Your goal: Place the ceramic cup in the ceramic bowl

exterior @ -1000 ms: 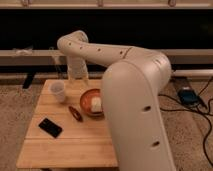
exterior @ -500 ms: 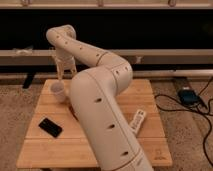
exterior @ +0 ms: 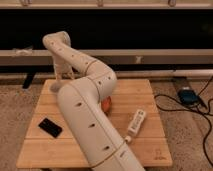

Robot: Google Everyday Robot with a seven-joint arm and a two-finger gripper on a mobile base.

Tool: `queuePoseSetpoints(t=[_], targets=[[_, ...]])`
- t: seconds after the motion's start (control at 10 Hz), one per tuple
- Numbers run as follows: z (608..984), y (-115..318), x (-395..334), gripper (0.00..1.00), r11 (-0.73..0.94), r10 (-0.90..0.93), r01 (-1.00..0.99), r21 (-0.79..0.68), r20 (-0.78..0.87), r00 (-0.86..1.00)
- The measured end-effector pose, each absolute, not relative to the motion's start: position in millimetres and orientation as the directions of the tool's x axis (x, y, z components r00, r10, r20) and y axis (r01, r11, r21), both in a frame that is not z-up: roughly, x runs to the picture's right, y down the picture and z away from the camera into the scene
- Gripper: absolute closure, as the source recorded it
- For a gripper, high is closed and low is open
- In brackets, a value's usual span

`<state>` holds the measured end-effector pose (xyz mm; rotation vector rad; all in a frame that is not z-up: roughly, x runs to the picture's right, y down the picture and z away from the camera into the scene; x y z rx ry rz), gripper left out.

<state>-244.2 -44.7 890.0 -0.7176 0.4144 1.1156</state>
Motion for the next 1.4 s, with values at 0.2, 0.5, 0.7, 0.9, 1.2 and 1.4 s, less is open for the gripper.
queuePoseSetpoints(t=[0.2,0.5,0.7,0.9,1.2,1.4], targets=[[896,-36,-247,0.35,0.265,0.656,-0.913,-0.309,-0.636,0.406],[906,-20,-248,0.38,0.284,0.646,-0.913,-0.293,-0.645,0.408],[913,-12,-249,0.58,0.287,0.633,-0.913,-0.29,-0.658,0.408],[912,-10,-245,0.78,0.251,0.618,-0.911,-0.328,-0.67,0.412],[901,-14,-233,1.0,0.162,0.606,-0.892,-0.422,-0.671,0.428],[881,-22,-223,1.0,0.131,0.622,-0.874,-0.468,-0.647,0.44]])
